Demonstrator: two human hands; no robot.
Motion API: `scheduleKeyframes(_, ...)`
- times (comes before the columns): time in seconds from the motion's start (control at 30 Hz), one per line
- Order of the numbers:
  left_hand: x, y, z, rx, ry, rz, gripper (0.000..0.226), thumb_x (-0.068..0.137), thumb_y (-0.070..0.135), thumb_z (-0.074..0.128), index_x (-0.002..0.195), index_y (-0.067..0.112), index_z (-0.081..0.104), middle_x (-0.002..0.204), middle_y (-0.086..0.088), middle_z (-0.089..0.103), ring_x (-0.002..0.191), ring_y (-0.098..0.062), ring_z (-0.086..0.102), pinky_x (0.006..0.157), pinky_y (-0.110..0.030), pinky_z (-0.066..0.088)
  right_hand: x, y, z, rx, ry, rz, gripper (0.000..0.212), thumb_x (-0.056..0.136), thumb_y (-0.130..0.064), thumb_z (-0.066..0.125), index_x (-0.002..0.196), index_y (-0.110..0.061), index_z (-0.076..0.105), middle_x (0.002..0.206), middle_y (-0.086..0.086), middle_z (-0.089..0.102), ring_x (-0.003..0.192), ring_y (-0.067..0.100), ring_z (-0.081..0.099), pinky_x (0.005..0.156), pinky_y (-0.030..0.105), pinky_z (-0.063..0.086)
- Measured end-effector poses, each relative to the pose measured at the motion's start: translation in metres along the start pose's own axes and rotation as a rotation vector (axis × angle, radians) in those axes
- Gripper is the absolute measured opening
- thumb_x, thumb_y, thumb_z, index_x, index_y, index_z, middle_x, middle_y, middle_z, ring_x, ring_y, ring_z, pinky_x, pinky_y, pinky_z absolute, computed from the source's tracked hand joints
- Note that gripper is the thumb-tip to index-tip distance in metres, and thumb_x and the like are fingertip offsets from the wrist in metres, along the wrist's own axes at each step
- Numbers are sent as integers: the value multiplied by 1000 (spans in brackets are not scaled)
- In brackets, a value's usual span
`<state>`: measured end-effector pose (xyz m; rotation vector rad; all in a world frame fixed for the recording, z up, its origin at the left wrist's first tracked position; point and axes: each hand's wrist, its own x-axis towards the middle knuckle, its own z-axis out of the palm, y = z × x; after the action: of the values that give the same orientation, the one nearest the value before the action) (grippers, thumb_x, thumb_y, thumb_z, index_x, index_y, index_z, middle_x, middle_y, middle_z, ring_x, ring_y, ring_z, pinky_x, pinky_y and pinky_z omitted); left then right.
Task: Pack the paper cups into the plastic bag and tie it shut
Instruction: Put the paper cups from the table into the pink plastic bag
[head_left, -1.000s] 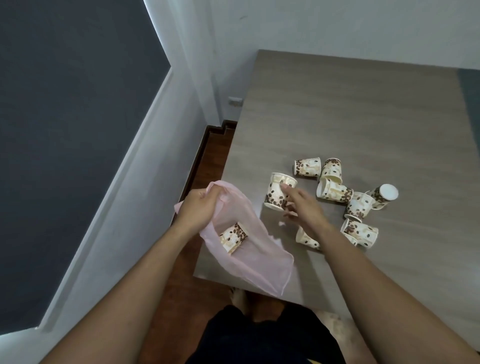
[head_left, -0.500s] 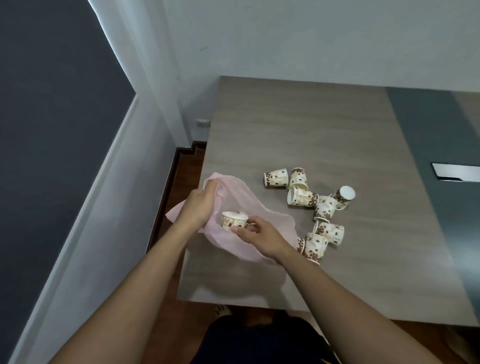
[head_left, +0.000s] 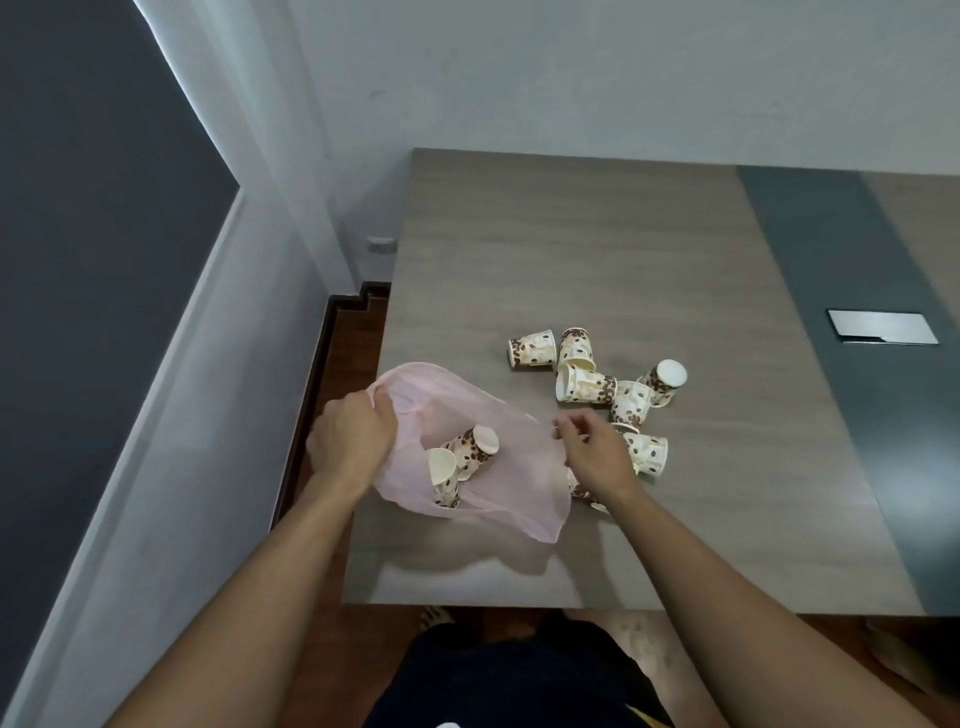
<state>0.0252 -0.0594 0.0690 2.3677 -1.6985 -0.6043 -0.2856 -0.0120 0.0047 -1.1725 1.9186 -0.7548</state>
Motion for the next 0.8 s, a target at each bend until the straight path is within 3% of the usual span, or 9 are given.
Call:
scheduleKeyframes(0.03,0,-2,2,75,25,4,49,112,35,43,146,5,62,133,-25,68,116,-47,66,92,-54,59,3,9,-3,-34,43,20,18,109,-28,62,117,-15,73,109,-3,77,95,18,70,85,30,51)
scheduleKeyframes(0.1,-3,-1,8,222,106,103,76,103,13,54,173,9,23,156,-28,47,136,-50,53,102,-63,53,7,27,-6,-78,71,77,21,107,-19,63,125,-10,71,121,4,74,112,22,68,93,29,45)
scheduleKeyframes(0.2,-9,8,20,386,99,441,109,88,-3,50,177,30,-5,177,-24,13,164,-51,19,126,-75,22,8,51,-3,-169,-23,121,38,104,-9,62,141,-8,65,143,14,68,134,30,63,106,32,44)
scheduleKeyframes(0.3,-7,12,42,490,-118,643,104,91,5,67,176,37,16,177,-14,20,168,-41,12,130,-72,3,4,67,3,-281,-204,115,55,102,-6,65,156,-11,54,159,14,56,144,32,56,117,34,41)
scheduleKeyframes(0.37,-5,7,57,465,-217,608,76,95,13,71,164,31,46,157,-8,47,153,-36,38,128,-68,21,2,79,12,-343,-281,97,62,100,-7,68,159,-12,51,162,17,50,145,34,55,121,35,40)
scheduleKeyframes(0.43,-9,3,68,425,-199,581,44,97,12,65,140,21,64,134,-7,59,127,-35,58,107,-55,43,1,87,21,-399,-324,99,65,99,-7,67,161,-13,48,163,21,44,140,38,58,118,36,42)
scheduleKeyframes(0.53,-16,4,73,236,-179,464,14,101,11,60,113,15,55,118,-9,64,103,-35,63,77,-45,46,4,97,33,-449,-353,83,74,97,-4,65,166,-13,40,164,23,35,140,42,57,118,38,42)
scheduleKeyframes(0.67,-17,8,68,44,-318,276,25,94,17,64,106,19,42,105,-4,56,84,-29,59,62,-40,42,18,108,45,-460,-354,57,81,95,2,64,169,-14,35,165,24,32,145,43,50,122,41,40)
scheduleKeyframes(0.8,-14,10,56,59,-376,274,33,93,38,68,108,25,41,97,8,54,78,-19,57,57,-36,37,33,116,53,-541,-308,63,71,102,-1,58,167,-16,34,162,23,35,141,46,53,116,52,47)
